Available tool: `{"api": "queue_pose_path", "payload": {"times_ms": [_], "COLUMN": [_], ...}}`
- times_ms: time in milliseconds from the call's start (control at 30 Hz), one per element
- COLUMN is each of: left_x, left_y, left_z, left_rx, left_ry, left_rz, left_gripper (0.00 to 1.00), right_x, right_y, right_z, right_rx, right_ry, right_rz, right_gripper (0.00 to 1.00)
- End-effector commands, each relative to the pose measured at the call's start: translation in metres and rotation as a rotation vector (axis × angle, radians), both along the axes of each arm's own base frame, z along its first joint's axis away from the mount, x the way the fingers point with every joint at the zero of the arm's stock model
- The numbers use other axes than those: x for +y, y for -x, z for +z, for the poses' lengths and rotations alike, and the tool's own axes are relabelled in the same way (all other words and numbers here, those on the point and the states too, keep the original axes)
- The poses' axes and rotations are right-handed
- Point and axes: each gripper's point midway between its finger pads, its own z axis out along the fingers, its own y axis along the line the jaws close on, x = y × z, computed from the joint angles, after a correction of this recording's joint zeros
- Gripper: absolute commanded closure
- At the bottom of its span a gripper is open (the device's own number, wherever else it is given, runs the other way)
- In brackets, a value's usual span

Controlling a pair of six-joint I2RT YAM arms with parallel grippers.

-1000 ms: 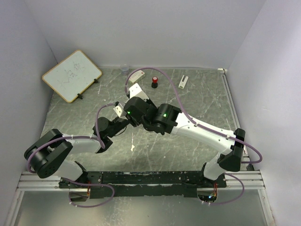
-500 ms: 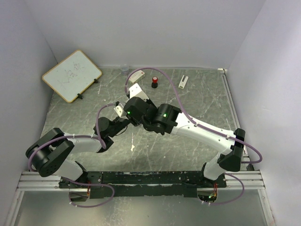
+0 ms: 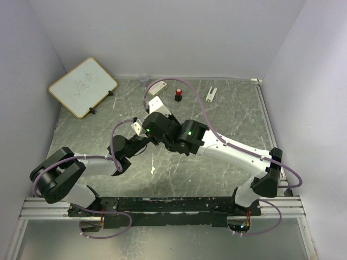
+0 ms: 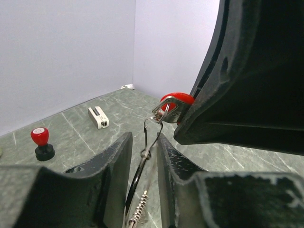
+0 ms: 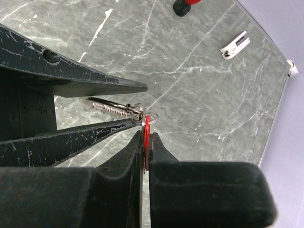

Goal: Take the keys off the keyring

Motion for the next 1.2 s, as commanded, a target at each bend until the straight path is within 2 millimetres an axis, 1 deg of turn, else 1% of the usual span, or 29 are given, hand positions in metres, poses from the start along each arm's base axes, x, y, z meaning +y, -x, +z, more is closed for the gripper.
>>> {"api": "queue_pose_path", "payload": {"times_ms": [0,67,200,367,700,1000,1167], "left_x": [-0.002,-0.002,-0.002,0.002,0.008,0.013,0.014], "left_y": [0.002,0.003,0.002,0.000,-0.001,0.002,0.004], "left_z": [0.015,0.013,0.011,0.009,0.004,-0.008,-0.016], "left_rx": [-0.049,-0.049,-0.041,-0.041,-0.062,-0.119,-0.138], "left_ry": [0.032,0.027,0.015,0.000,-0.047,-0.168,-0.232], "left_rz": [-0.004,-0.005,0.003,0.023,0.064,0.097,0.109], "left_gripper": [0.67,0.71,0.83,0.93,0.93,0.93,0.93], "right_x": [-0.006,-0.007,-0.008,-0.011,-0.014,-0.012,-0.007], "right_y": [0.000,0.000,0.000,-0.001,-0.003,-0.005,-0.007], "right_z": [0.014,0.014,0.015,0.018,0.029,0.043,0.049], "right_rx": [-0.041,-0.042,-0.049,-0.059,-0.079,-0.085,-0.082], "right_ry": [-0.037,-0.038,-0.040,-0.043,-0.048,-0.026,-0.006], "right_rz": [-0.023,-0.024,-0.034,-0.040,-0.051,-0.044,-0.031], "right_gripper": [1.00,1.00,1.00,1.00,1.00,1.00,1.00]}}
